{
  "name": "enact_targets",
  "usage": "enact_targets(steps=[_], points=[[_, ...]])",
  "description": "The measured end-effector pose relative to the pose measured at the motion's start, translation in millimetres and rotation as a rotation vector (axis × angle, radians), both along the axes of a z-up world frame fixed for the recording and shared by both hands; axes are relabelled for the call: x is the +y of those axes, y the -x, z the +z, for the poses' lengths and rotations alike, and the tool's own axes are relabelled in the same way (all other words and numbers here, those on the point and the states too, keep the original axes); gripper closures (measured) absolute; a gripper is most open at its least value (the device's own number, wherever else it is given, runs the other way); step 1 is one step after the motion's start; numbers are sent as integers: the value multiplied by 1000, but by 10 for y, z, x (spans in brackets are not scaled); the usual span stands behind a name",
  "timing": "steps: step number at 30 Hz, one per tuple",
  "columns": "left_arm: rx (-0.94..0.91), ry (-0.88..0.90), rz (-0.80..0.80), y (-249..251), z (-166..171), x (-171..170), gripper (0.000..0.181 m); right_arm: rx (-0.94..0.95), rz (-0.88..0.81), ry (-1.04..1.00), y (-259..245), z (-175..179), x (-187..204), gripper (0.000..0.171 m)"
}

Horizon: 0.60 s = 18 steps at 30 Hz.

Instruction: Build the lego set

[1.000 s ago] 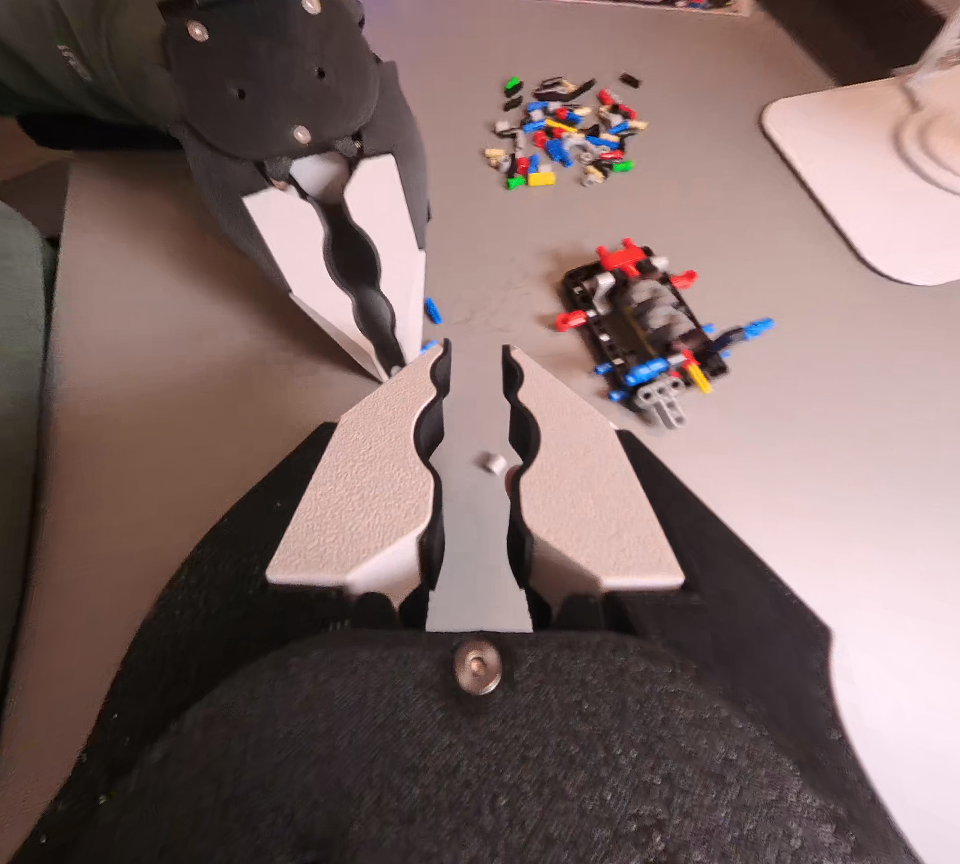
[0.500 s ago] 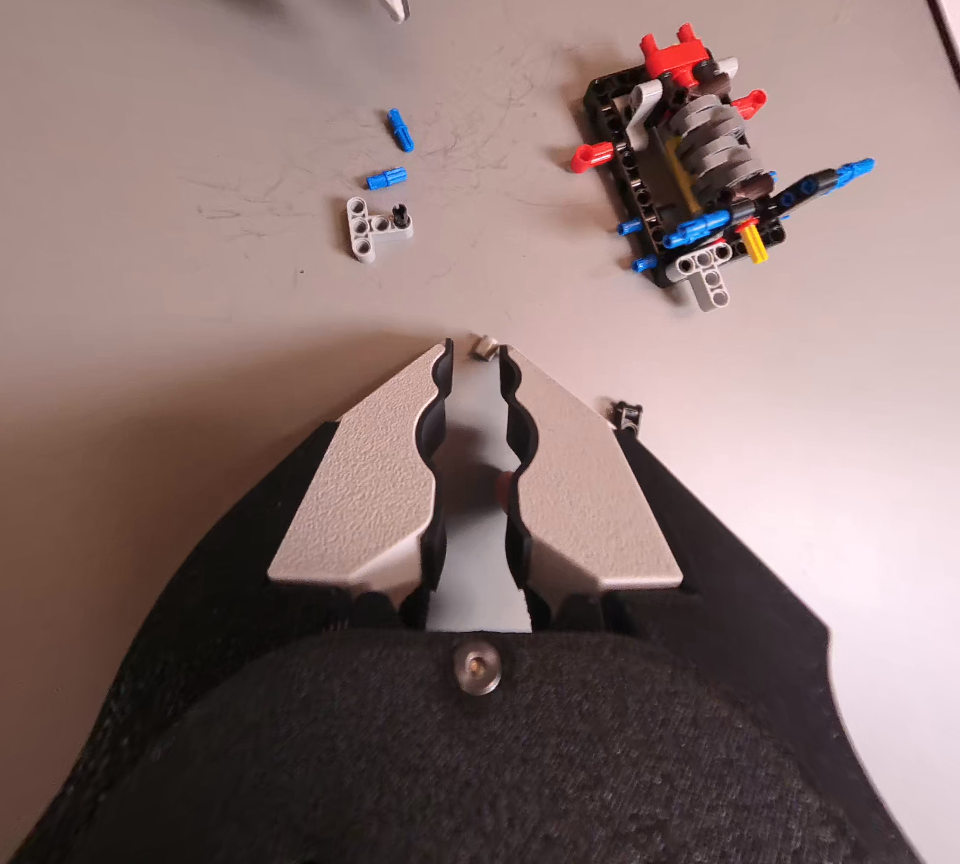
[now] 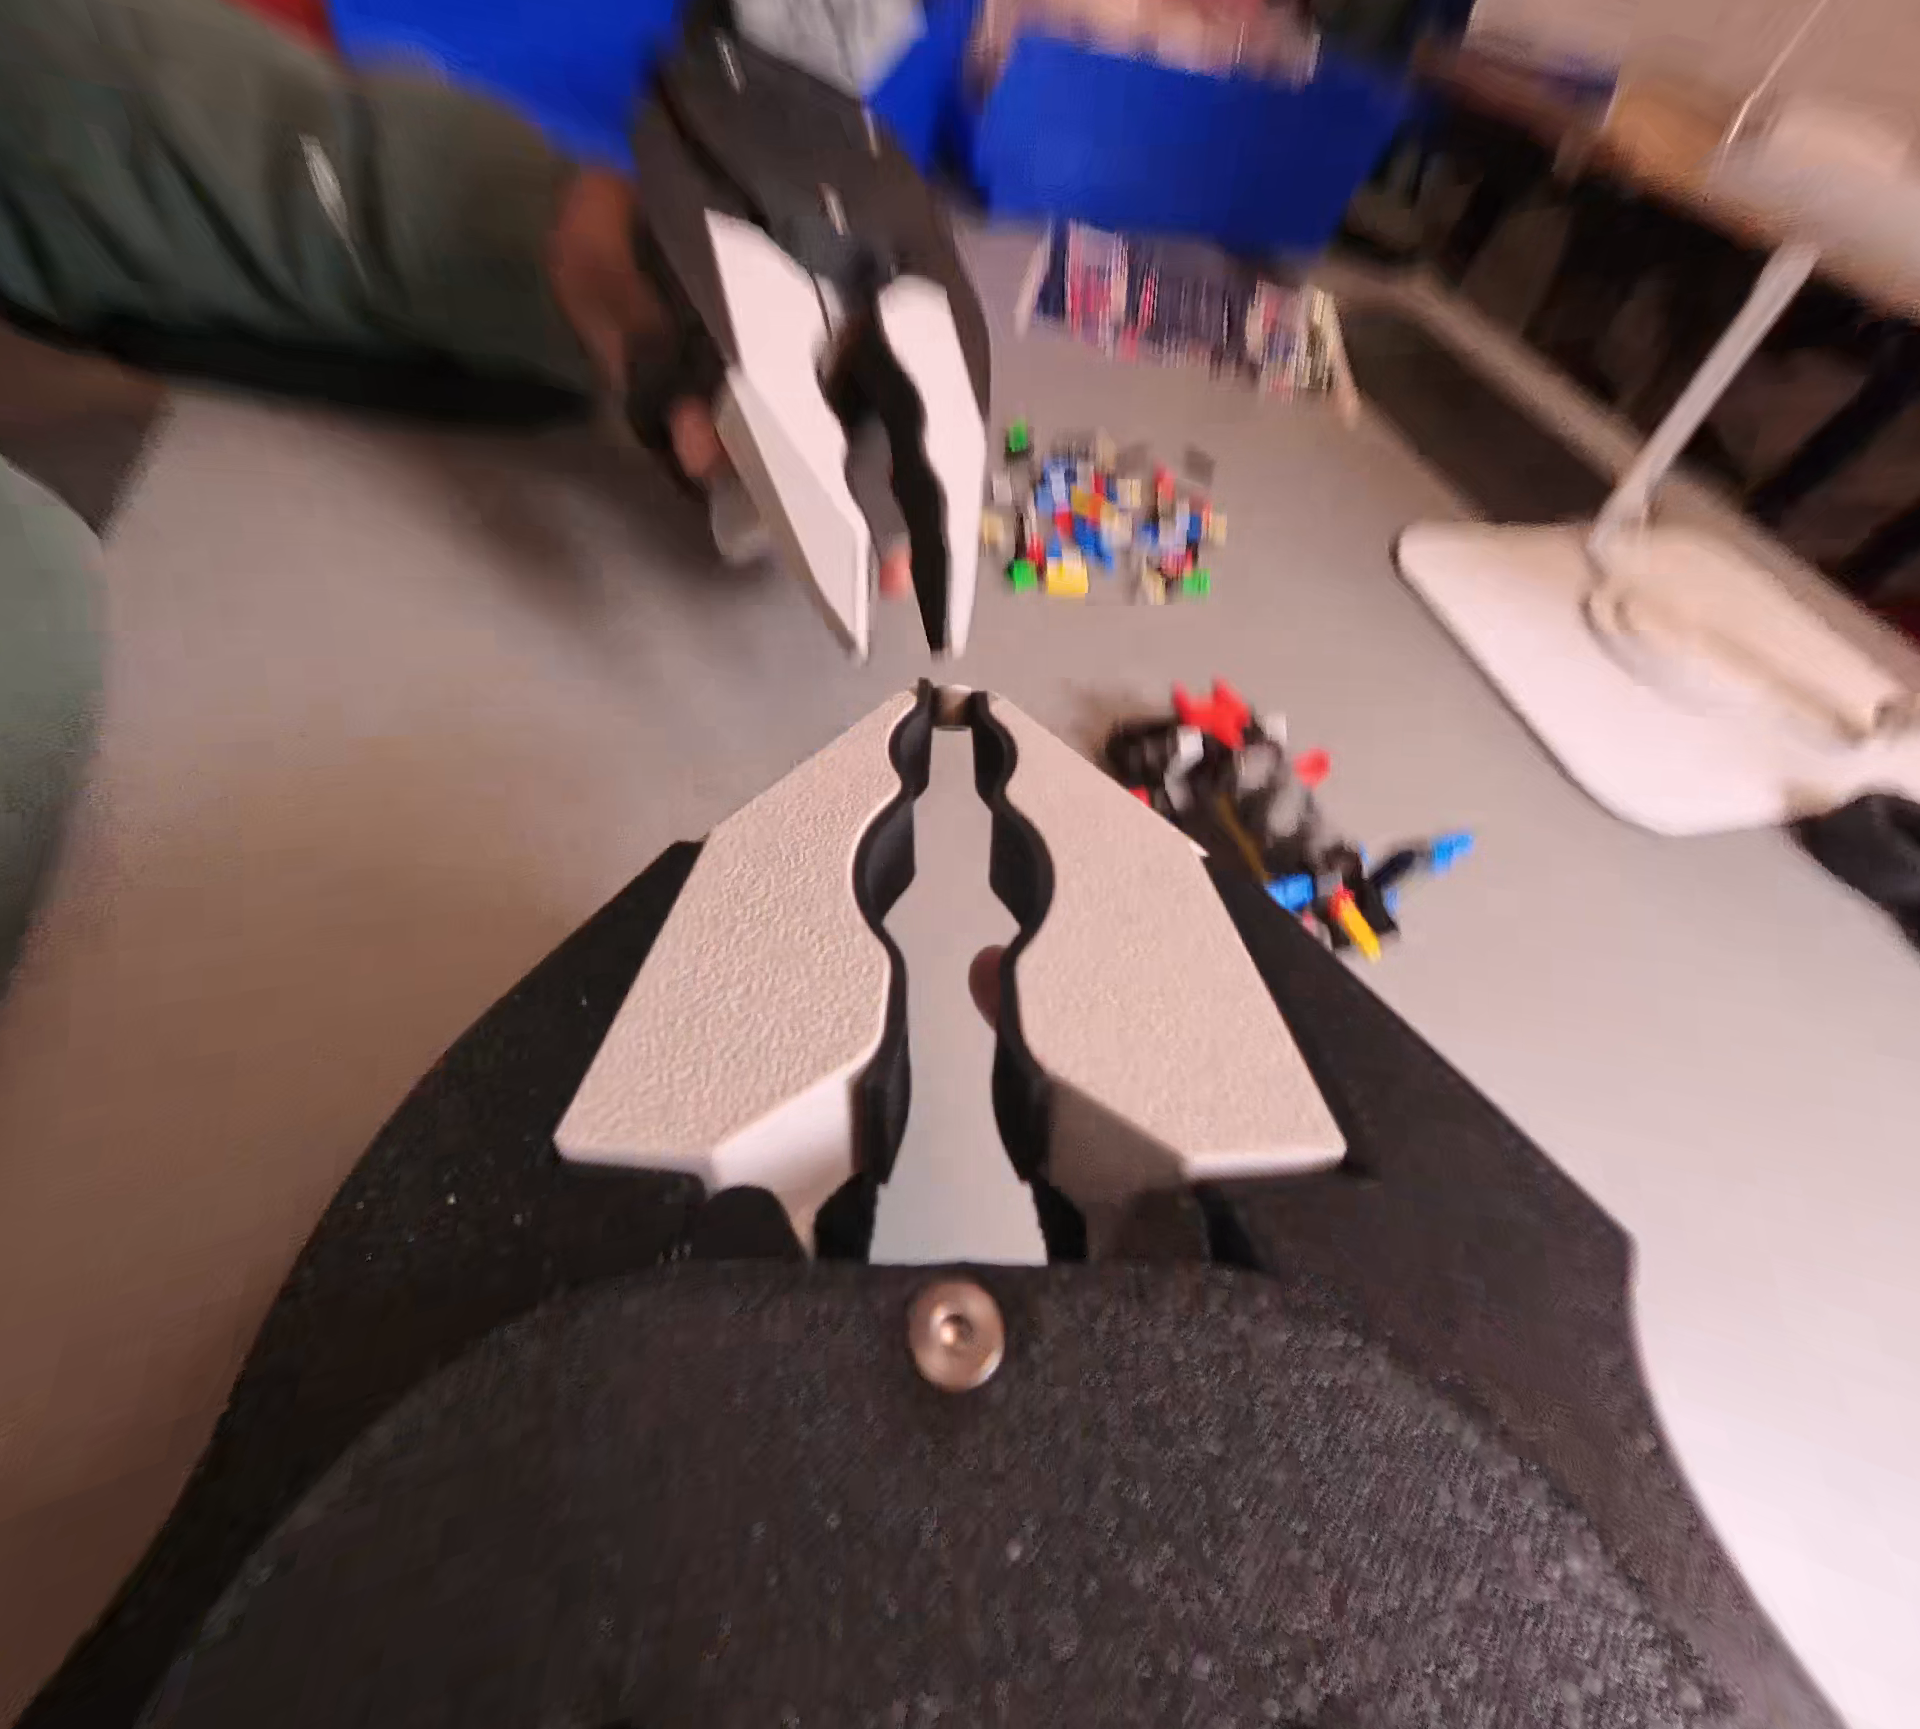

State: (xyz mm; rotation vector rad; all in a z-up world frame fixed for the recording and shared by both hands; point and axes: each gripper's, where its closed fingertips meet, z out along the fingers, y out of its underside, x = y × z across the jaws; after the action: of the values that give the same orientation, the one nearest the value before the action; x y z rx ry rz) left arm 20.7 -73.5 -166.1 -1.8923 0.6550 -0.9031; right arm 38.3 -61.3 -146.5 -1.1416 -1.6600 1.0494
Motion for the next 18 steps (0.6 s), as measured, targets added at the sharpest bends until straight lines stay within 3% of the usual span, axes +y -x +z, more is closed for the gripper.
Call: enact_targets(steps=[3,6,13,18], points=[[-255,29,-65,-139,274,-63,161,190,43,84,43,286,-164,166],[-337,-25,-94,-211,425,-107,161,260,56,272,73,418,-227,166],[23,-355,99,-103,469,31,162,288,23,645,128,518,-130,166],[176,-475,165,-60,462,93,163,275,7,929,199,509,-78,166]])
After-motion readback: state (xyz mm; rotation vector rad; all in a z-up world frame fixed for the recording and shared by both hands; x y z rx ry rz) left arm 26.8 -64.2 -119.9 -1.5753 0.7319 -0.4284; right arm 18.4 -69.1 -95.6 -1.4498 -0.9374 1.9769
